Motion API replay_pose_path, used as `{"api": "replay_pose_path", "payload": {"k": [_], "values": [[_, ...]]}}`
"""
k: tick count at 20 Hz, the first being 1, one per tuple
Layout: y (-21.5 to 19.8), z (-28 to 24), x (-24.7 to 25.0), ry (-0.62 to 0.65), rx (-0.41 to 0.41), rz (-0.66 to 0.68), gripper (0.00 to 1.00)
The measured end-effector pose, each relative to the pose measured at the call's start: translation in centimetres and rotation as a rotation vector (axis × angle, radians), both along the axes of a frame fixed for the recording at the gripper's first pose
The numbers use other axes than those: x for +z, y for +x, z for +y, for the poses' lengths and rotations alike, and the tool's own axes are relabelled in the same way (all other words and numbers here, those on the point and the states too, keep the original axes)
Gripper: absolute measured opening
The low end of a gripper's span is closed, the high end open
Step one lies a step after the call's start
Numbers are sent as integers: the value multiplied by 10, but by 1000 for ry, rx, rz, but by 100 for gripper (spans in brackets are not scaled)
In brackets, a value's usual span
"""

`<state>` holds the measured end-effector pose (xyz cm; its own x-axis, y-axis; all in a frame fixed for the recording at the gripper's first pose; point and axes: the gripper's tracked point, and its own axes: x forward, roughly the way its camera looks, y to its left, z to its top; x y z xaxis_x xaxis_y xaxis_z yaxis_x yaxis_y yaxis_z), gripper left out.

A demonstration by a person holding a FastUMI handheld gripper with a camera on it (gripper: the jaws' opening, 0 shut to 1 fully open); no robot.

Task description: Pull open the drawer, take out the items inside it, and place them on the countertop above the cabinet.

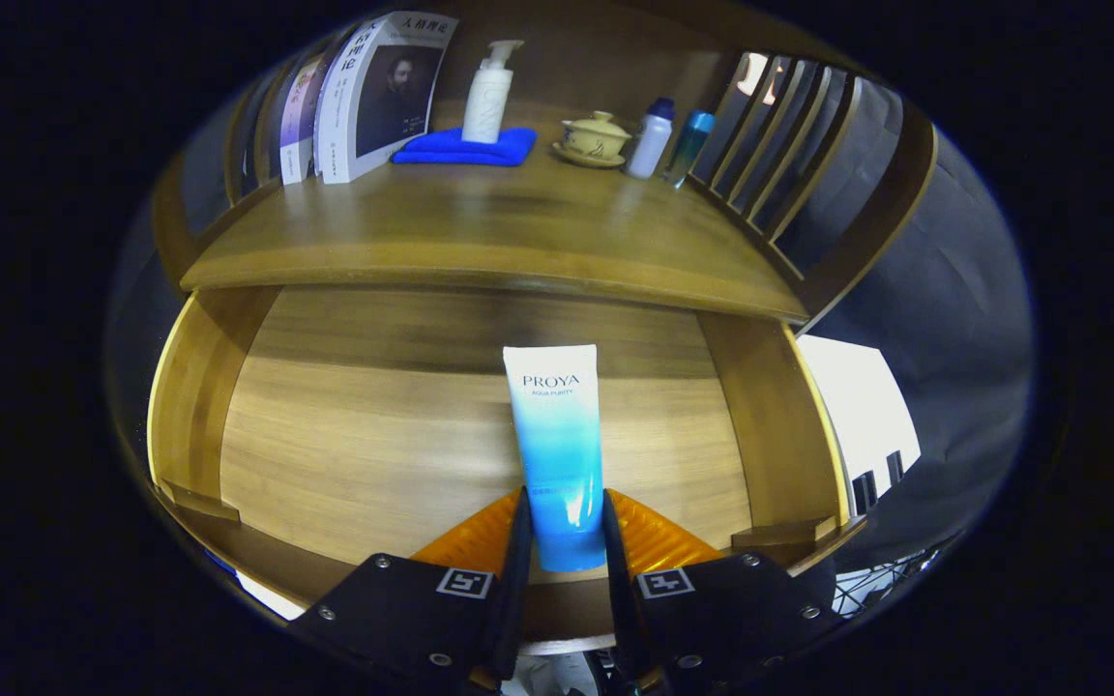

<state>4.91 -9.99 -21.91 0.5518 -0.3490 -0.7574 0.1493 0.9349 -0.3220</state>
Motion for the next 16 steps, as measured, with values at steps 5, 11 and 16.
{"api": "replay_pose_path", "payload": {"k": [5, 11, 16], "values": [[10, 3, 26, -11, 3, -60, 40], [60, 8, 49, 11, 27, -142, 40], [122, 18, 54, 35, 91, -195, 40]]}}
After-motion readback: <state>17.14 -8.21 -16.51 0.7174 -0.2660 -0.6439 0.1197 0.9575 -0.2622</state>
